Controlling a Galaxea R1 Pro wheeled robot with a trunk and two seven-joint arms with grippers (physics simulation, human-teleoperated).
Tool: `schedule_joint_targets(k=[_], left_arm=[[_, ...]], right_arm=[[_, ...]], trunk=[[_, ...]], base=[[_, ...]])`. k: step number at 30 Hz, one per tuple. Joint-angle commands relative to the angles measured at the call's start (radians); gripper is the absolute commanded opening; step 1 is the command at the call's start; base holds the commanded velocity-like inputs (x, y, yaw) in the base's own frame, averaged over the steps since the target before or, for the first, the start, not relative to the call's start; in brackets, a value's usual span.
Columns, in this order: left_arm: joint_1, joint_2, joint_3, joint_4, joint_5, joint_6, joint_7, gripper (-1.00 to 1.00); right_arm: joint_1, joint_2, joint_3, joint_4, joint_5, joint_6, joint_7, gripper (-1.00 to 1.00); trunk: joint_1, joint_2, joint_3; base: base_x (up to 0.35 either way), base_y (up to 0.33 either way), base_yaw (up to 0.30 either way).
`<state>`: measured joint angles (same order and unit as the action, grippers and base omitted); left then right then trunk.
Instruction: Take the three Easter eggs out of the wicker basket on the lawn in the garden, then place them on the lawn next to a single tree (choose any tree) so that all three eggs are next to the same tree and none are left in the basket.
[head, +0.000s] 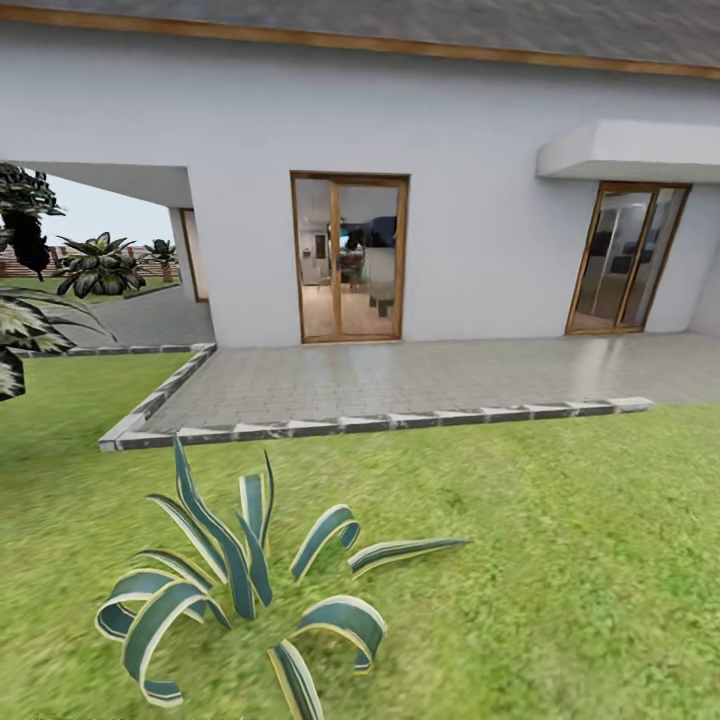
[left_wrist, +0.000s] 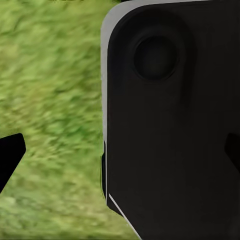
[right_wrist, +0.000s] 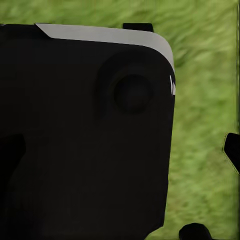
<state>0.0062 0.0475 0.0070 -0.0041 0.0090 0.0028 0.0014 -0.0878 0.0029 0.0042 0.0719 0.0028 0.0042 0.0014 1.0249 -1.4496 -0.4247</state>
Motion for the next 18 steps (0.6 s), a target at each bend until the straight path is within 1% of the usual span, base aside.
schedule_joint_targets(k=[1, 6, 13, 15, 18], left_arm=[[0.000, 0.000, 0.001, 0.000, 0.001, 0.000, 0.000, 1.00], [0.000, 0.000, 0.001, 0.000, 0.012, 0.000, 0.000, 1.00], [0.000, 0.000, 0.001, 0.000, 0.015, 0.000, 0.000, 1.00], [0.000, 0.000, 0.000, 0.000, 0.015, 0.000, 0.000, 1.00], [0.000, 0.000, -0.001, 0.000, 0.015, 0.000, 0.000, 1.00]], right_arm=[[-0.001, 0.000, 0.000, 0.002, 0.000, 0.000, 0.000, 1.00], [-0.001, 0.000, 0.000, 0.002, 0.000, 0.001, 0.000, 1.00], [-0.001, -0.001, -0.001, 0.002, 0.000, 0.001, 0.000, 1.00], [-0.001, -0.001, -0.001, 0.002, 0.000, 0.000, 0.000, 1.00], [-0.001, 0.000, -0.001, 0.002, -0.001, 0.000, 0.000, 1.00]], trunk=[[0.000, 0.000, -0.001], [0.000, 0.000, -0.001], [0.000, 0.000, -0.001], [0.000, 0.000, -0.001], [0.000, 0.000, -0.001]], base=[[0.091, -0.218, 0.040], [0.111, -0.247, 0.012], [0.118, -0.256, 0.001], [0.075, -0.167, 0.024], [0.027, -0.061, 0.159]])
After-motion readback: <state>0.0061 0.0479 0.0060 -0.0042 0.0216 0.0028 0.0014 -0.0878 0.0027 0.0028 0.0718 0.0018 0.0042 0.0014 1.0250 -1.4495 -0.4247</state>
